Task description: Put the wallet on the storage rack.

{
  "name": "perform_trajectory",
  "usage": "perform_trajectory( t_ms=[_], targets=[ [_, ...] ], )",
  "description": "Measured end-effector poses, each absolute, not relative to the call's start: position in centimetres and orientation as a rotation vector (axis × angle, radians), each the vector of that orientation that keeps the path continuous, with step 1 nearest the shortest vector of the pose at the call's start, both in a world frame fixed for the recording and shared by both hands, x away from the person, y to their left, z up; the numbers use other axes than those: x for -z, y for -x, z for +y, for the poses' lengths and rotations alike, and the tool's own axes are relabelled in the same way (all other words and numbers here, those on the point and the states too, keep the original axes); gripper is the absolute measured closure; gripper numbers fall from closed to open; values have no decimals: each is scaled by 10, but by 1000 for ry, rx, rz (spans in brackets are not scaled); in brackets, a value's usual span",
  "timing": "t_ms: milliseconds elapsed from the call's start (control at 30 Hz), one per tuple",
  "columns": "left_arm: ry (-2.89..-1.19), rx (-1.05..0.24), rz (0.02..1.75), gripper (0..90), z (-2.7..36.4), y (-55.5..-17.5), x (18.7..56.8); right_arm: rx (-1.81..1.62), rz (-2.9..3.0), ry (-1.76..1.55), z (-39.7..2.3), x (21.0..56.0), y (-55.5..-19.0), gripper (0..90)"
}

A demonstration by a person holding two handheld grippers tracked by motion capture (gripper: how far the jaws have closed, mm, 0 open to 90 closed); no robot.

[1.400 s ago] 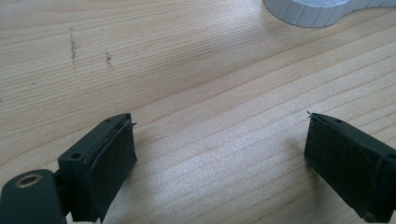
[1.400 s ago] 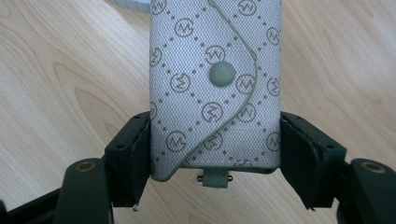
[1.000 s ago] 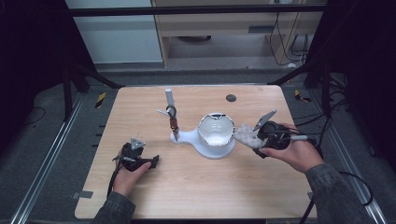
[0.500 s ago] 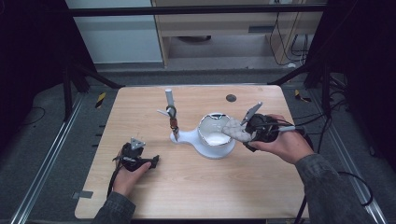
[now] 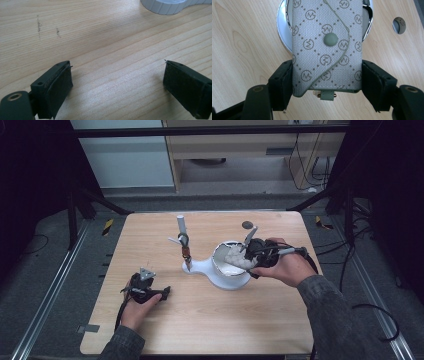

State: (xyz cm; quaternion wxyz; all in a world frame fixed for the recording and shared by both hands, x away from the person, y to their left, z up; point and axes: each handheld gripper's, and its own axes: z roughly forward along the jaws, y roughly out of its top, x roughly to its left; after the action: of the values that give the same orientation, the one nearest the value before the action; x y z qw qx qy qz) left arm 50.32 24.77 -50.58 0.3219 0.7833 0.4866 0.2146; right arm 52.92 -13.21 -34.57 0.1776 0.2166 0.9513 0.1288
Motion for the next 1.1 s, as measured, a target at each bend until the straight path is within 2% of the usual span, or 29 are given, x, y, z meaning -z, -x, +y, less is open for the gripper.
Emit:
perform_trajectory(
  t_ms=[1100],
  targets=[
    [-2053, -561, 1278, 76, 247, -503, 506, -298, 2747, -583, -115, 361, -539, 311]
  ],
)
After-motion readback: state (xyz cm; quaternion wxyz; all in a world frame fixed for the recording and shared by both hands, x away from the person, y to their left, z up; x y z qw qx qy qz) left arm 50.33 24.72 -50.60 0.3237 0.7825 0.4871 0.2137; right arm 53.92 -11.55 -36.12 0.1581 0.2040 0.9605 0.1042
